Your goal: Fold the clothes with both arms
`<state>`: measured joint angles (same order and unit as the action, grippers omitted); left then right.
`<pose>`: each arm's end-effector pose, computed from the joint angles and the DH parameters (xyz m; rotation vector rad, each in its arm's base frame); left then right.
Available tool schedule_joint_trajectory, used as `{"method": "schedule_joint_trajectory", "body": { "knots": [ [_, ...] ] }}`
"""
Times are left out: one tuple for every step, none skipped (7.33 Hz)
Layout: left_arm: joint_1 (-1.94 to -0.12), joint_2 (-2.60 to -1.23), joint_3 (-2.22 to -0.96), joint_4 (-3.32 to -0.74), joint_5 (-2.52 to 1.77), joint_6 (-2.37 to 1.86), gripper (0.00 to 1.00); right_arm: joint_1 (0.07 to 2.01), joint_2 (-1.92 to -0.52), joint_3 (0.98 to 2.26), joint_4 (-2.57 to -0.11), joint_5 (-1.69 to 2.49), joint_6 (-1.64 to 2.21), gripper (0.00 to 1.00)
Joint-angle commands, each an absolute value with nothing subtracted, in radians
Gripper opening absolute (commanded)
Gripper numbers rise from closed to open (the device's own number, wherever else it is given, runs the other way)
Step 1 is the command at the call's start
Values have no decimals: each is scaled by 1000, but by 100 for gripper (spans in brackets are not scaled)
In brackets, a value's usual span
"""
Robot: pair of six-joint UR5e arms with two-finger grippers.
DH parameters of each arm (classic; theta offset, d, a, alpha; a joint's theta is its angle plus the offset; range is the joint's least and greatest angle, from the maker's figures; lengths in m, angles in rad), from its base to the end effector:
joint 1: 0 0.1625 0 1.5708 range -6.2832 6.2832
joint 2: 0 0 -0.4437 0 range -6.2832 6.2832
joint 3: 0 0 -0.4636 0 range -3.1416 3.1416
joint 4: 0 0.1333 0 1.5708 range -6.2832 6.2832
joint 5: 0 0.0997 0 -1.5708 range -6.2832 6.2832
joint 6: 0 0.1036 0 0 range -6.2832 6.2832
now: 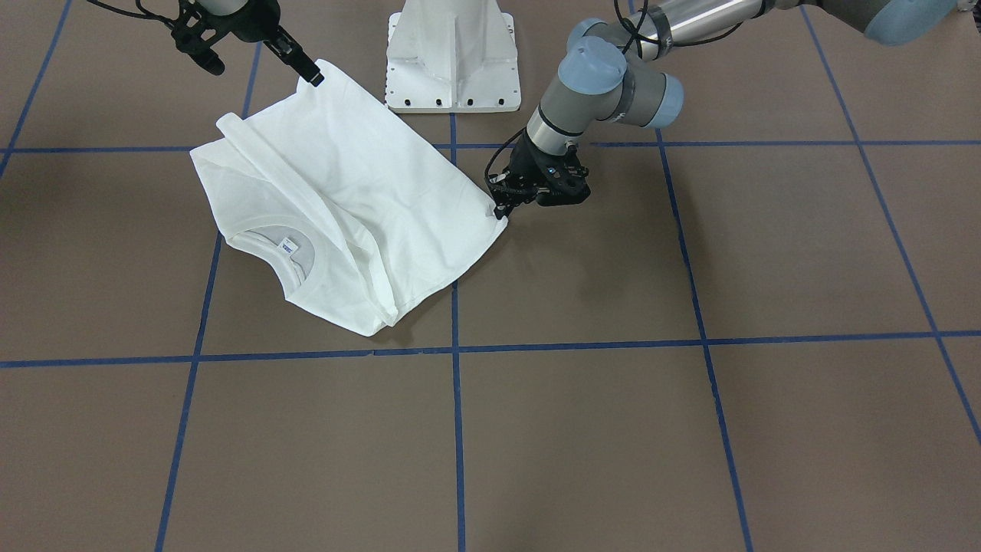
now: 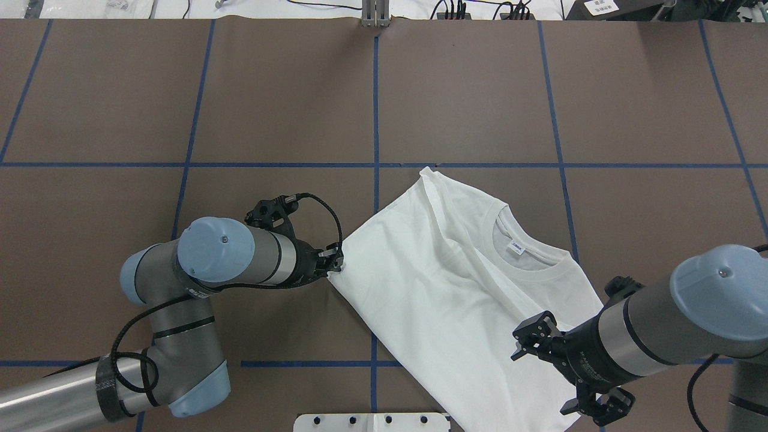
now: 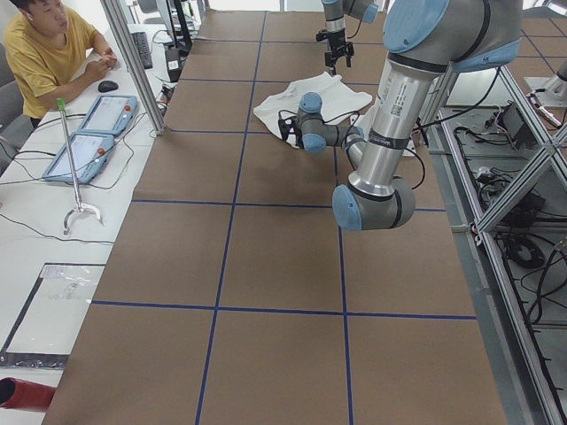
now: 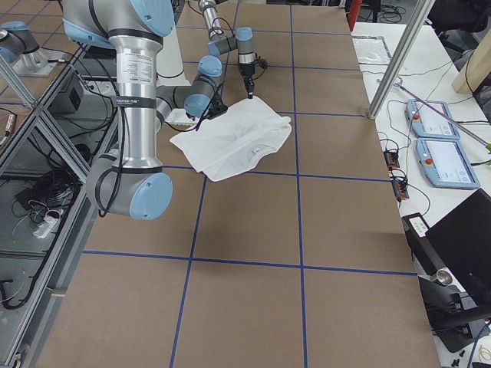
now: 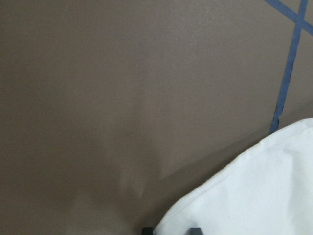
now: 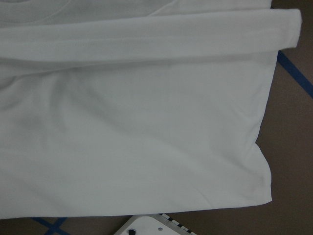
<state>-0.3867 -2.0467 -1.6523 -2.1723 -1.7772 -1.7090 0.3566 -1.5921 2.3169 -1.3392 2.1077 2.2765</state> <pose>0.6334 -0.3789 0.2609 -0.0384 1.1742 -0.3440 -0.4104 -0.2386 0.2686 -0.6627 -0.8496 0.7043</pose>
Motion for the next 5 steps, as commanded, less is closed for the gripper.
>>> {"method": "schedule_joint_trajectory", "body": {
  "knots": [
    [-387, -2042, -1667, -2174, -1775, -1695, 0, 370, -1592, 2316, -1339, 2108, 2276, 100],
    [-438, -2042, -1661, -2172, -1773, -1619, 0, 394, -1592, 2316, -1339, 2108, 2270, 100],
    [-512, -2042, -1648, -2172, -1772, -1506, 0, 415, -1592, 2316, -1339, 2109, 2270, 100],
    [-581, -2049, -1587, -2186, -1769, -1374, 0, 425, -1592, 2315, -1339, 2109, 2266, 100],
    [-619, -2065, -1521, -2218, -1720, -1254, 0, 437, -1591, 2313, -1339, 2108, 2263, 100]
  ]
}}
